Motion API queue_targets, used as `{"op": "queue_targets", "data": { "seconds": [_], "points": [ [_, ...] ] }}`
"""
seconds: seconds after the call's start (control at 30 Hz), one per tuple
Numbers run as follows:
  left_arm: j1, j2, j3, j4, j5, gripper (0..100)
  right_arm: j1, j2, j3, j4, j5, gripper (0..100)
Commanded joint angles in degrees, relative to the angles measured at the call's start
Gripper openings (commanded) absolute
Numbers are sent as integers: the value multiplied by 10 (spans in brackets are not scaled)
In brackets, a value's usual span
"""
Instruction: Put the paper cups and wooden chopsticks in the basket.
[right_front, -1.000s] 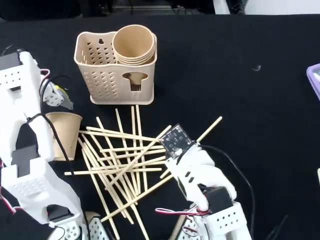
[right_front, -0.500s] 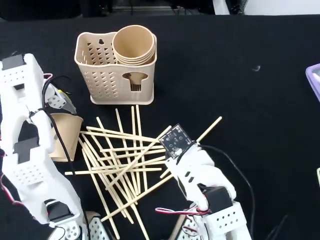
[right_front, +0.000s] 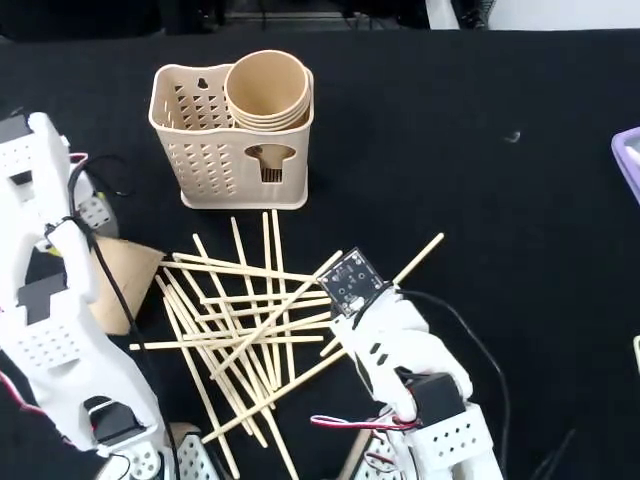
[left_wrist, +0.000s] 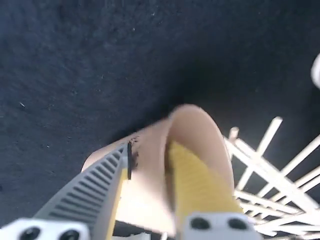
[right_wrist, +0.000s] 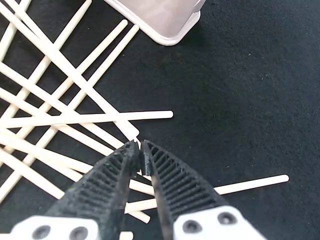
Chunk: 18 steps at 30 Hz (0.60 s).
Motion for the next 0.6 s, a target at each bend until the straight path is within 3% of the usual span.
{"op": "queue_targets", "data": {
  "seconds": [0.0, 0.17, 0.43, 0.57],
  "points": [
    [-20, -31, 12, 7, -48, 82, 8, -7, -1, -18, 0, 11],
    [-53, -34, 3, 7, -91, 28, 8, -7, -1, -18, 0, 11],
    [-122, -152, -1, 7, -222, 30, 7, -7, -1, -18, 0, 11],
    [-143, -202, -4, 2, -250, 30, 7, -7, -1, -18, 0, 11]
  ]
}}
